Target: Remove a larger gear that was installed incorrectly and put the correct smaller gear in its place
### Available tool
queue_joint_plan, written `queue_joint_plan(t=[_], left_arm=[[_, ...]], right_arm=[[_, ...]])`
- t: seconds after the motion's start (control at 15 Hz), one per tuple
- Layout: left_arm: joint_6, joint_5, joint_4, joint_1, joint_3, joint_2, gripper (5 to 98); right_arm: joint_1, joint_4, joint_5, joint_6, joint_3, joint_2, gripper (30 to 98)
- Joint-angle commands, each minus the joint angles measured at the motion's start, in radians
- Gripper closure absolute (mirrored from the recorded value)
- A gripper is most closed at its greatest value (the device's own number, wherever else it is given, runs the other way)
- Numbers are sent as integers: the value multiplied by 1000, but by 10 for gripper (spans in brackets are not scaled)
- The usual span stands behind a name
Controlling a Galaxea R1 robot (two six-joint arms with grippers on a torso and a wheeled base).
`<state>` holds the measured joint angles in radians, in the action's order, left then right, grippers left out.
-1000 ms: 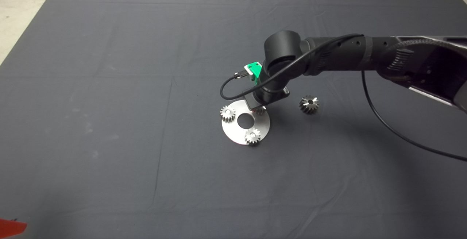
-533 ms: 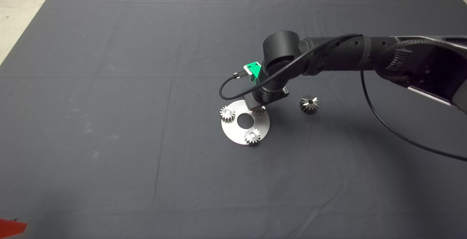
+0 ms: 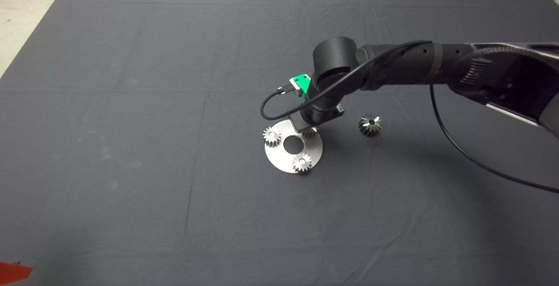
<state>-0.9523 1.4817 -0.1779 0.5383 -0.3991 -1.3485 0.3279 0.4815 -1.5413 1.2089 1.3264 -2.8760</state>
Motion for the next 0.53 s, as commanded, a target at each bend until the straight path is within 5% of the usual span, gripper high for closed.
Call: queue_joint_plan(t=[0.0,0.47], left_arm=[[6,11,-11,0,-1,8,194],[6,12,-9,0,-2,10,194]], right_arm=[[32,17,-86,8,-15,-12,758],[125,9,-88,12,-26,-12,649]])
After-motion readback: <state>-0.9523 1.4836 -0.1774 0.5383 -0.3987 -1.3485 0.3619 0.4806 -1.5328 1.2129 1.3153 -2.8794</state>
